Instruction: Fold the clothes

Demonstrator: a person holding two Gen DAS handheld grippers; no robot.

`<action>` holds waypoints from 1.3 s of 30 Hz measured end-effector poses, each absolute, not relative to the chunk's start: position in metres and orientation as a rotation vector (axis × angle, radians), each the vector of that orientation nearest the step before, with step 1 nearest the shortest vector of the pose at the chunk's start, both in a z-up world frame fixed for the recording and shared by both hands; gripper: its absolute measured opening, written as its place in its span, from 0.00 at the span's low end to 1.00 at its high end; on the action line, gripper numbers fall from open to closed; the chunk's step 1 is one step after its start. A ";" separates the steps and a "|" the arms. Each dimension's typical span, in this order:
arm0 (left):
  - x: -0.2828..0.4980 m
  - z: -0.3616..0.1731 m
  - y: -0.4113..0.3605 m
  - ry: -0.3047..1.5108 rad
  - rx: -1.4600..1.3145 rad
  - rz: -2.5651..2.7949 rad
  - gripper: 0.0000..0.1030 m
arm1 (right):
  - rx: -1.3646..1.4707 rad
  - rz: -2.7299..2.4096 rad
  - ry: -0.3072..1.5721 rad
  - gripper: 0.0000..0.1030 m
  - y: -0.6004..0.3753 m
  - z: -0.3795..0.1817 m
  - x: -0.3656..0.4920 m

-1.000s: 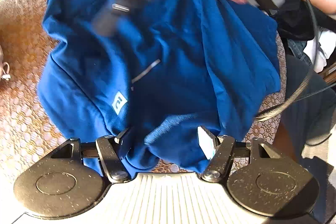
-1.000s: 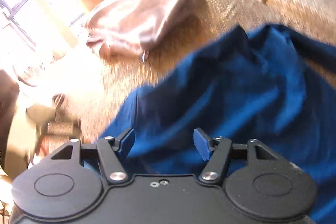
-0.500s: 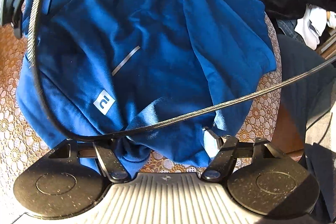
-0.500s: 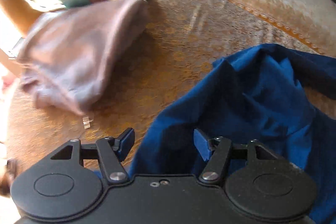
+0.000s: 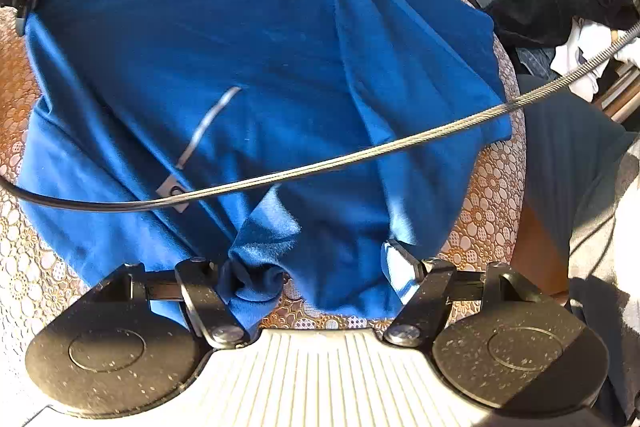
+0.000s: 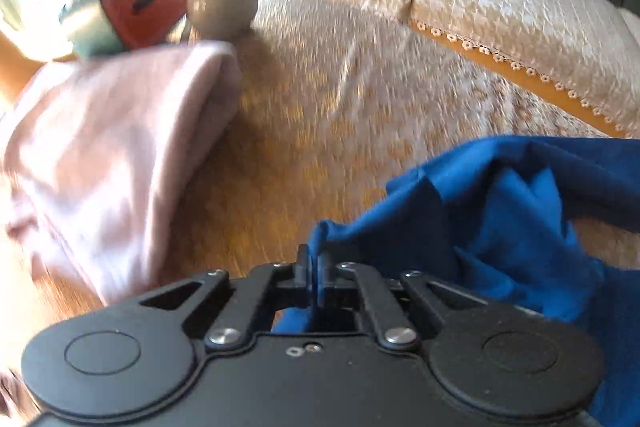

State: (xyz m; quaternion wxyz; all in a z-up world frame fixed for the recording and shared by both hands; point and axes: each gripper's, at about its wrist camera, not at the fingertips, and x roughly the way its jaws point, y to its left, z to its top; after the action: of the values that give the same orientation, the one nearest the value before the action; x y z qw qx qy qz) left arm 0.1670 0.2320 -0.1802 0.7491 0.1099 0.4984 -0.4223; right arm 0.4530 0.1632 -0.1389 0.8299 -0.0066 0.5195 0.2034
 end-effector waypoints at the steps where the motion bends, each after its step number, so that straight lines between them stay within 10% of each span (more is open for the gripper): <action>1: 0.167 -0.181 0.231 1.089 0.231 -0.920 0.70 | -0.004 0.439 1.096 1.00 0.165 -0.139 0.457; 19: 0.245 -0.114 0.260 0.980 0.213 -0.720 0.71 | -0.159 0.674 1.032 1.00 0.031 -0.113 0.430; 39: 0.358 -0.175 0.178 0.940 0.215 -0.693 0.71 | 0.057 0.474 1.157 1.00 0.036 -0.155 0.519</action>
State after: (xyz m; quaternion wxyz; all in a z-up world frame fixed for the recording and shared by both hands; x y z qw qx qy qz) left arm 0.3577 0.1780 -0.1751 0.8288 0.1014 0.4429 -0.3266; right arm 0.5192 0.0363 -0.1550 0.8105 0.0265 0.5414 0.2220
